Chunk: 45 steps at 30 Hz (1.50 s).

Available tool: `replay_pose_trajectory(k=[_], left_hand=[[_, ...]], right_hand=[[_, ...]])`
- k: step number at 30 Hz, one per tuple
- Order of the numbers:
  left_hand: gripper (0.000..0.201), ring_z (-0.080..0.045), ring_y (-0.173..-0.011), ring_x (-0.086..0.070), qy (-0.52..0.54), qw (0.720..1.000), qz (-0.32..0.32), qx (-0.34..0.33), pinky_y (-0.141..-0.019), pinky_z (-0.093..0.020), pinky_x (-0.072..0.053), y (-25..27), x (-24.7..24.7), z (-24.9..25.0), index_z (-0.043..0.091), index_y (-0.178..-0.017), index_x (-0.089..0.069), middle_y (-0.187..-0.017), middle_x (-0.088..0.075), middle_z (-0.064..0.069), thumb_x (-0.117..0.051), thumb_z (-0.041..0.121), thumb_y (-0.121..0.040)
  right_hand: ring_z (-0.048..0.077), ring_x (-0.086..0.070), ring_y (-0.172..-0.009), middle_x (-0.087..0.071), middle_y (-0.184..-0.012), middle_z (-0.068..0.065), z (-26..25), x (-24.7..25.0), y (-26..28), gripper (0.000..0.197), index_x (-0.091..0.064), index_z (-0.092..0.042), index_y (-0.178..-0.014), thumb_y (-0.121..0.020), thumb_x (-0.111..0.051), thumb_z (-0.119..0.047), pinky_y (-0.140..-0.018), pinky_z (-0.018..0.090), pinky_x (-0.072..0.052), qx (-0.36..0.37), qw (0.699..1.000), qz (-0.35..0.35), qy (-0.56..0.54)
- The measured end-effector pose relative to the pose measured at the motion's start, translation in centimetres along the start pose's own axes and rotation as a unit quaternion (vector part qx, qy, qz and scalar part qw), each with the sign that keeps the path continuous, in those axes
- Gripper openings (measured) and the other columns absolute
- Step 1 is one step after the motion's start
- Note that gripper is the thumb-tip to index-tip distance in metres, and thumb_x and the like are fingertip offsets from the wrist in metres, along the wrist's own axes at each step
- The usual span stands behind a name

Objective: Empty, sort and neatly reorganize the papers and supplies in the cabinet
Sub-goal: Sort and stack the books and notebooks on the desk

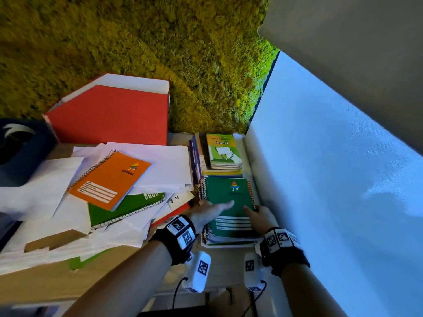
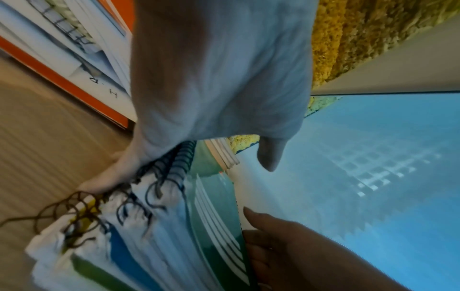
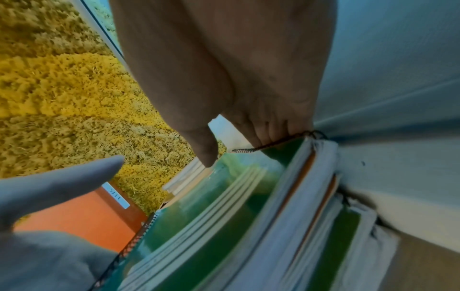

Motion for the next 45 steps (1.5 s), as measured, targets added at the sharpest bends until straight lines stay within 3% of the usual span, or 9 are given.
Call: replay_pose_trajectory(k=[7,11,17,21,27,31,34,38,45], left_hand=[[0.104,-0.030,-0.143,-0.030,0.043,0.998,0.031,-0.038,-0.114,-0.049,-0.026,1.2,3.0,0.4,0.011,-0.152,-0.025,-0.158,-0.026,-0.012,-0.060,0.074,-0.076],[0.038,-0.017,-0.079,-0.051,0.016,0.966,0.227,-0.124,-0.072,-0.031,-0.045,2.2,9.7,0.6,0.011,-0.097,-0.054,-0.088,-0.051,-0.006,-0.064,0.047,-0.089],[0.039,-0.033,-0.051,-0.037,-0.061,0.924,0.360,-0.110,-0.056,-0.028,-0.028,4.8,22.4,-1.6,0.018,-0.055,-0.038,-0.054,-0.034,-0.016,-0.063,0.022,-0.084],[0.026,-0.032,-0.074,-0.053,-0.155,0.907,0.391,-0.020,-0.063,-0.034,-0.042,5.4,28.9,-4.3,0.011,-0.081,-0.055,-0.076,-0.054,-0.011,-0.061,0.036,-0.076],[0.062,-0.037,-0.116,-0.053,-0.252,0.884,0.390,0.054,-0.097,-0.044,-0.047,4.6,34.0,-6.7,0.004,-0.125,-0.045,-0.126,-0.054,-0.019,-0.067,0.044,-0.083],[0.093,-0.033,-0.124,-0.048,-0.290,0.894,0.337,0.058,-0.102,-0.041,-0.044,3.2,35.7,-7.4,0.007,-0.137,-0.040,-0.135,-0.048,-0.015,-0.079,0.053,-0.067],[0.094,-0.029,-0.112,-0.058,-0.280,0.910,0.301,0.059,-0.090,-0.035,-0.051,2.3,35.9,-7.2,0.015,-0.128,-0.054,-0.125,-0.059,-0.010,-0.085,0.060,-0.051],[0.043,-0.029,-0.090,-0.064,-0.230,0.930,0.286,0.002,-0.072,-0.033,-0.050,1.9,35.9,-5.1,0.007,-0.090,-0.060,-0.093,-0.063,-0.011,-0.081,0.041,-0.072],[0.024,-0.039,-0.095,-0.064,-0.242,0.915,0.307,-0.098,-0.068,-0.039,-0.044,3.4,35.9,0.8,0.006,-0.081,-0.056,-0.096,-0.065,-0.027,-0.058,0.028,-0.089]], right_hand=[[0.031,-0.054,-0.117,-0.056,-0.128,0.018,-4.2,-0.8,1.5,0.056,-0.050,-0.001,-0.127,-0.091,-0.059,-0.042,-0.094,0.035,-0.045,-0.005,0.992,0.045,0.117],[0.029,-0.048,-0.121,-0.047,-0.131,0.013,-8.9,-3.8,3.2,0.049,-0.045,-0.011,-0.131,-0.091,-0.057,-0.035,-0.102,0.040,-0.038,0.106,0.980,0.127,0.113],[0.025,-0.057,-0.099,-0.059,-0.108,0.008,-14.8,-10.5,4.6,0.023,-0.064,-0.011,-0.108,-0.089,-0.062,-0.024,-0.081,0.030,-0.041,0.250,0.965,0.039,0.067],[0.029,-0.062,-0.095,-0.060,-0.101,0.012,-15.7,-16.6,2.7,0.011,-0.057,-0.030,-0.085,-0.082,-0.066,-0.026,-0.084,0.038,-0.049,0.191,0.976,-0.090,0.045],[0.032,-0.053,-0.118,-0.055,-0.127,0.016,-18.6,-19.2,2.8,0.046,-0.052,-0.009,-0.125,-0.087,-0.060,-0.034,-0.091,0.031,-0.041,0.079,0.982,-0.082,0.151],[0.029,-0.060,-0.087,-0.058,-0.096,0.015,-19.6,-19.9,2.2,0.038,-0.050,-0.006,-0.101,-0.079,-0.069,-0.031,-0.072,0.032,-0.046,0.013,0.991,-0.049,0.128],[0.016,-0.039,-0.054,-0.038,-0.066,0.004,-20.4,-19.7,2.0,0.035,-0.036,-0.012,-0.080,-0.080,-0.068,-0.028,-0.046,0.025,-0.034,-0.038,0.993,-0.069,0.086],[0.022,-0.031,-0.060,-0.027,-0.064,0.006,-21.5,-19.2,1.8,0.039,-0.033,-0.014,-0.064,-0.079,-0.066,-0.003,-0.059,0.046,-0.034,-0.083,0.981,-0.154,-0.084],[0.016,-0.052,-0.047,-0.047,-0.058,0.005,-25.5,-14.9,5.0,0.019,-0.054,-0.011,-0.069,-0.085,-0.064,-0.011,-0.049,0.025,-0.045,-0.060,0.968,-0.095,-0.224]])
Point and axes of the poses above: each hand's wrist, its own y-axis away from the middle knuckle, its own x-axis out of the back of the hand, z = x × y, the point moved 2 cm from there along -y, towards the middle knuckle
